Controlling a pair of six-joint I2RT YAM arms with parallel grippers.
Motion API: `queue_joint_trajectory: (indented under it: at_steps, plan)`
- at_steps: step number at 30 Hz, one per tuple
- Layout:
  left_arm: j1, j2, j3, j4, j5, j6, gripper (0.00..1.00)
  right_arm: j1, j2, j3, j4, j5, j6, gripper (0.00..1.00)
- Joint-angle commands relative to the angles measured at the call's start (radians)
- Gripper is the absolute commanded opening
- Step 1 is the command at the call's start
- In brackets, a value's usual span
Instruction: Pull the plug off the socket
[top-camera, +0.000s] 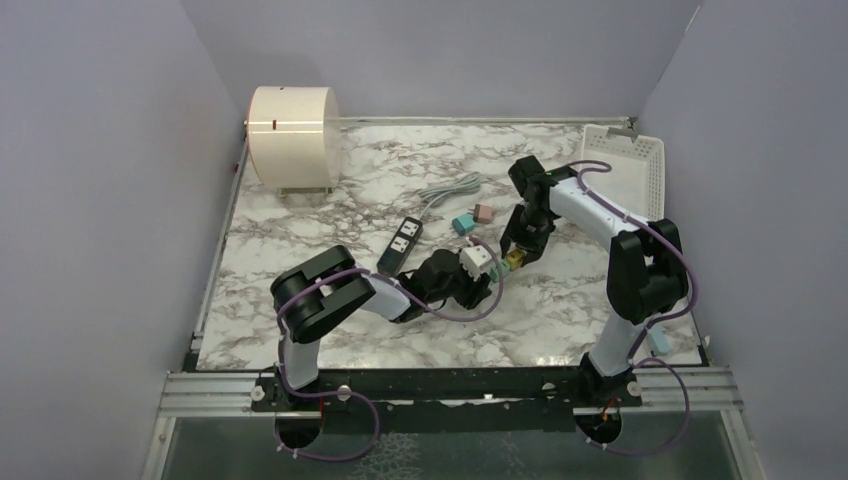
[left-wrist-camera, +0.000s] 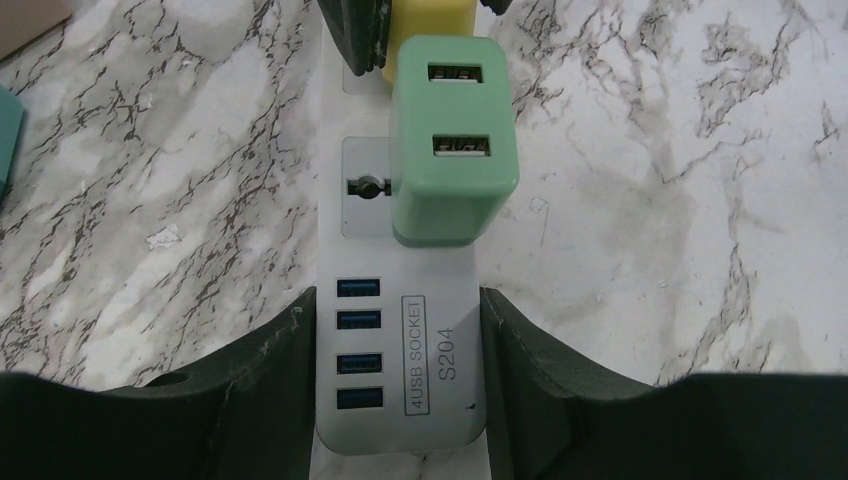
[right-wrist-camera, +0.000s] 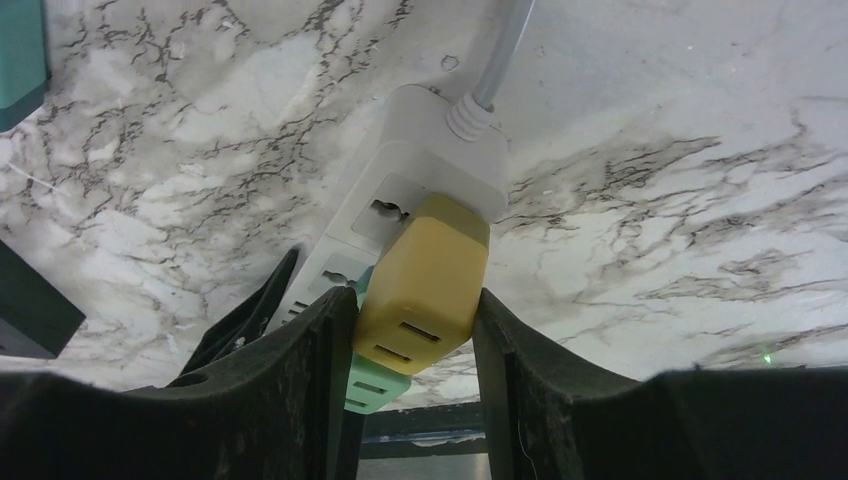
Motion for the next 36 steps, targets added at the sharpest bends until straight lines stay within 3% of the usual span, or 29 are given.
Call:
queue_joint_trajectory:
  at_steps: [1,16,31,33,36]
  plan:
    - [-0.045,0.074,0.002,-0.074,0.027,-0.057,0.00,0.006,0.014,0.015,-0.042,0.062,0.094,0.50]
    - [-0.051,0.119,0.020,-0.075,-0.043,-0.095,0.00,0.003,-0.024,-0.086,-0.028,0.180,0.267,0.48]
    - [-0.056,0.132,0.024,-0.084,-0.071,-0.102,0.00,-0.060,-0.039,-0.068,-0.020,0.212,0.228,0.45]
    - [-0.056,0.135,0.030,-0.089,-0.072,-0.100,0.00,-0.062,-0.045,-0.056,-0.026,0.219,0.226,0.43]
    - [-0.058,0.140,0.035,-0.100,-0.076,-0.100,0.00,-0.067,-0.058,-0.044,-0.032,0.223,0.222,0.31]
